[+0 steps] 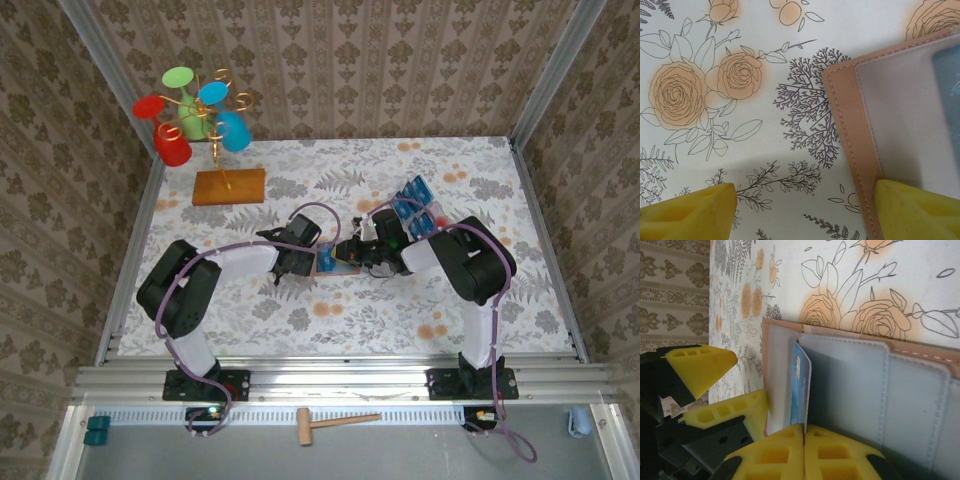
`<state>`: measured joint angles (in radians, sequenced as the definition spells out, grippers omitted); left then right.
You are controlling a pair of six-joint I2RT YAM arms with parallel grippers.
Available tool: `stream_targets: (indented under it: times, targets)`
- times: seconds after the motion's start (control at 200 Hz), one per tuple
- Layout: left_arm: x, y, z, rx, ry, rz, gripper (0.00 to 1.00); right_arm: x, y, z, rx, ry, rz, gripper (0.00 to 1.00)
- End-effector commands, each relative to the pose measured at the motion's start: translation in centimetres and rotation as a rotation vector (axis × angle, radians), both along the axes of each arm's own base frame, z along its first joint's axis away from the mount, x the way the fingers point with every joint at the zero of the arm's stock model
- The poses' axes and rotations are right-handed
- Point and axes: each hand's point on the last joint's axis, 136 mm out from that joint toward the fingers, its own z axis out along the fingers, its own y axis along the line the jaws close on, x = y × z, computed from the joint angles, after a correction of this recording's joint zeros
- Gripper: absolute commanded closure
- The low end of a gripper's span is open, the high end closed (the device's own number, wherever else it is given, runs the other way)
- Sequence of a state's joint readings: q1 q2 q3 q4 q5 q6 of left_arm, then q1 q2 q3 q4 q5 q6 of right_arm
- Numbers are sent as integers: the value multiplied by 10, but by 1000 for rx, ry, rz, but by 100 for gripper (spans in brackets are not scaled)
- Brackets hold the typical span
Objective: Put the credit cards into the card holder
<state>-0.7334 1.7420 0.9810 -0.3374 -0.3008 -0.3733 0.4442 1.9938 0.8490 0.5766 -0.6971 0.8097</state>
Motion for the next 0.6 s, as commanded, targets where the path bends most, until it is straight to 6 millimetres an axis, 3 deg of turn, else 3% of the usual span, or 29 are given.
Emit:
stream_targets:
  times: [0.0,0.16,0.29,0.48,0.595]
  targets:
    - [-9,3,-10,25,27,-3,26,-14,-10,-29,-107,80,-11,75]
    - [-9,3,-10,25,27,-4,26,-11,-18,-13,-122,48,-19,51]
    - [-8,5,-8,27,21,0,26,-9,-22,2,-151,21,-19,41]
    - [-7,9,1,-14,9,23,26,-6,-28,18,-193,-13,-30,39]
    - [-5,9,12,-50,-8,28,26,-5,-32,20,-231,-11,-36,44]
